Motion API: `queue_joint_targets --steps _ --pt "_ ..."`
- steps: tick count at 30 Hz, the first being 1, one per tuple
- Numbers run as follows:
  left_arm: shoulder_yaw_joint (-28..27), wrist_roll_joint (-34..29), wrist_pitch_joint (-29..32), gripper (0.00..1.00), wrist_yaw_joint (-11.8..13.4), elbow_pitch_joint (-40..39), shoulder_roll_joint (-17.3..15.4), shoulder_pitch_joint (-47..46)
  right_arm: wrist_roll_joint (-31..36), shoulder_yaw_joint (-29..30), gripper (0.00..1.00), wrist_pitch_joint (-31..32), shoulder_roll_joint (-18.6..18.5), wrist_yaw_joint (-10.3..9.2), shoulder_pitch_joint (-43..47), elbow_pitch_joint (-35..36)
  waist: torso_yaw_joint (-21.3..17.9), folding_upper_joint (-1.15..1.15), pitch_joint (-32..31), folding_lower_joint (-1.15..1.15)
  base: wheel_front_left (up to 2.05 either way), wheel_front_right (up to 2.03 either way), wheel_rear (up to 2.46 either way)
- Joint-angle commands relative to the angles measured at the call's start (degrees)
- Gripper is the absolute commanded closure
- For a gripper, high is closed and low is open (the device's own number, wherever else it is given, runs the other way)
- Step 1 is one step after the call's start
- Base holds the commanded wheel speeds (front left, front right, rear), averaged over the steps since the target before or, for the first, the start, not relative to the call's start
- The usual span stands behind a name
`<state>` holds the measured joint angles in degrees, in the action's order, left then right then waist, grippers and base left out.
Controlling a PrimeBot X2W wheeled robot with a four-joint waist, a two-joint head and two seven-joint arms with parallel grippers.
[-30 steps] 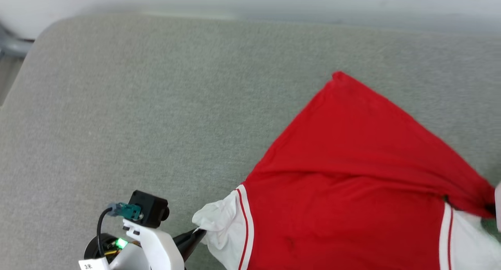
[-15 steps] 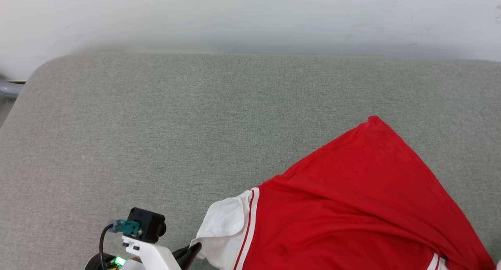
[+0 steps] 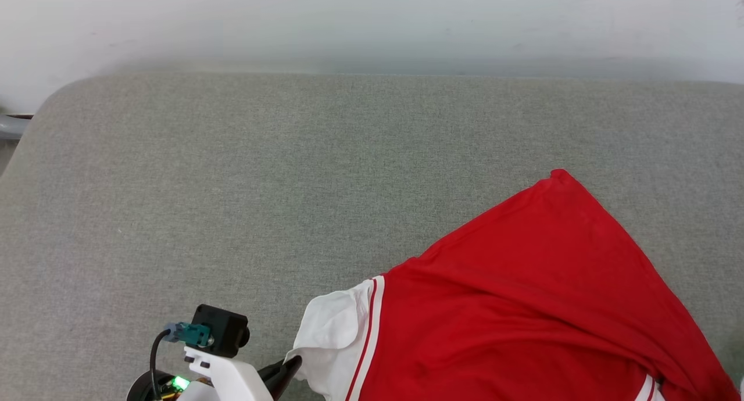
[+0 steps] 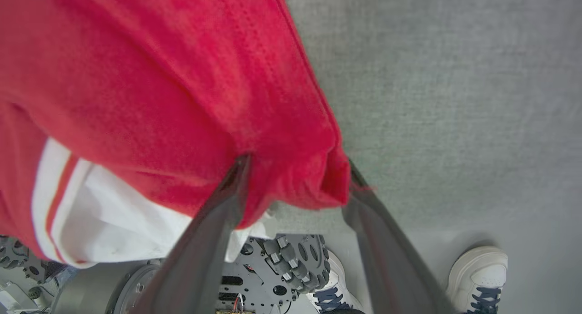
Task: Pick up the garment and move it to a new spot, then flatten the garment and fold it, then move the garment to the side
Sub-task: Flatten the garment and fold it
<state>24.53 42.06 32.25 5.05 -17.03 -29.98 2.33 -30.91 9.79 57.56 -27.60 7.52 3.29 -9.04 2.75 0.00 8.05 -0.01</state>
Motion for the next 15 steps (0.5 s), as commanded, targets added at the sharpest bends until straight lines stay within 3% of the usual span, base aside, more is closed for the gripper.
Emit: queue_joint_targets --steps 1,9,10,15 --pt "0.1 -0.3 -0.3 1.0 -0.2 -0.2 0.1 -0.5 -0.6 -0.2 0.0 0.4 -0.7 -0.06 -1.5 1.0 0.1 0.0 0.1 0.01 0.0 0.0 0.0" --pt "0.5 -1.1 -0.5 1.0 -0.8 -1.6 0.0 -2.4 -3.8 -1.6 0.0 8.4 -5.5 -0.06 -6.8 14.2 2.6 0.0 3.3 0.01 0.0 0.0 0.0" --pt "0.7 -1.6 -0.8 1.0 -1.0 -2.2 0.2 -3.4 -4.3 -2.2 0.0 11.1 -5.1 -0.06 -12.2 17.3 4.2 0.0 5.4 0.01 0.0 0.0 0.0" --pt "1.4 -2.1 -1.2 1.0 -1.6 -2.4 0.9 -5.0 -2.1 -4.5 0.0 15.4 -3.1 -0.06 -23.3 16.4 7.4 0.0 8.9 0.01 0.0 0.0 0.0"
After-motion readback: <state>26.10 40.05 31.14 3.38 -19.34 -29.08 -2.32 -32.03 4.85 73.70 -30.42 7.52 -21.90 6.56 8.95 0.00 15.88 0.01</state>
